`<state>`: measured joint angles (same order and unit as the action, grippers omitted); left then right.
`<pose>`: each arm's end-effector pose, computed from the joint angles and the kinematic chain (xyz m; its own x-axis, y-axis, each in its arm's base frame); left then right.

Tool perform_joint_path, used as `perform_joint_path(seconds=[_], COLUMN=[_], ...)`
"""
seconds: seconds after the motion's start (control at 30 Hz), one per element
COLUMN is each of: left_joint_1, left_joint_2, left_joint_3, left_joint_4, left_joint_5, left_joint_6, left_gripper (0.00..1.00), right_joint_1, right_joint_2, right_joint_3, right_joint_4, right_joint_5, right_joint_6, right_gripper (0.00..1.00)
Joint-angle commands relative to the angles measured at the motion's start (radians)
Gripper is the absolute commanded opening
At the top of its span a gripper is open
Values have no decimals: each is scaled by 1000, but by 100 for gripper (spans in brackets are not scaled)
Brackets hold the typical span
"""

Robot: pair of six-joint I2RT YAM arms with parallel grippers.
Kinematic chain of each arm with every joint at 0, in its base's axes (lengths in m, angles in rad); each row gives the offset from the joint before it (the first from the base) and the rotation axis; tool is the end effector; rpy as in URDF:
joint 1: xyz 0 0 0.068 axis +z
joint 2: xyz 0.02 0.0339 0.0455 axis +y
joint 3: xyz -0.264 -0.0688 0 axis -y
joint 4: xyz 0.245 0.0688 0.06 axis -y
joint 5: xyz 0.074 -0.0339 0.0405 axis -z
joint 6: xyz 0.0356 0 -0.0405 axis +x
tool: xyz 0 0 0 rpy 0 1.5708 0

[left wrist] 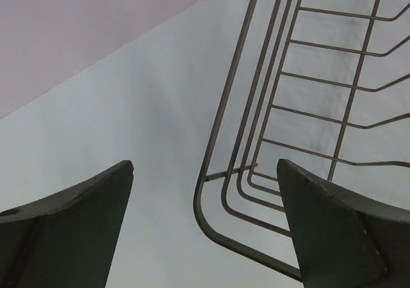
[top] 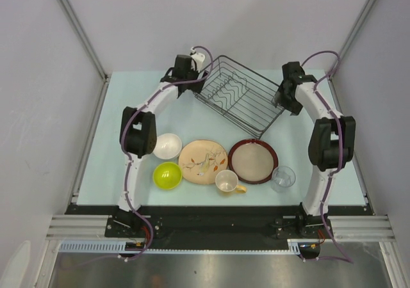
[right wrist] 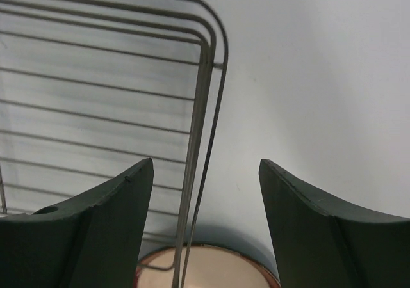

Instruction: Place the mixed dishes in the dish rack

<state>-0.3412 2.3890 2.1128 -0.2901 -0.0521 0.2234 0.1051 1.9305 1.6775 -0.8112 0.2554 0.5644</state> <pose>0.5257 -0.1847 0.2261 -0.4282 0.3868 -0.8167 0.3975 0.8923 0.2142 0.4164 0.0349 0.2625 -0.7238 0.4441 -0.5281 0.4824 0.8729 0.0729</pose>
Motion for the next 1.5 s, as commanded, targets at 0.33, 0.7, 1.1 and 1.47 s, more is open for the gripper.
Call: perform_joint_path(seconds=[0.33, 0.7, 1.1, 1.47], left_joint_1=[88, 99, 116, 176], left_joint_2=[-382, -580, -714, -758], left_joint_3=[-442, -730, -880, -585], left_joint_4=[-58, -29, 5, -121], left_joint_5=[35, 44, 55, 69], left_joint_6=[33, 21, 11, -15], left_gripper=[94, 94, 95, 98], right_joint_1=[-41, 8, 36, 24], right_joint_2=[304, 535, 567, 373], right_joint_3=[365, 728, 771, 697], right_joint_4=[-3, -71, 15, -2], right_joint_5=[-111, -246, -375, -207], right_joint_6=[-4, -31, -52, -96], right_gripper=[67, 69, 76, 88])
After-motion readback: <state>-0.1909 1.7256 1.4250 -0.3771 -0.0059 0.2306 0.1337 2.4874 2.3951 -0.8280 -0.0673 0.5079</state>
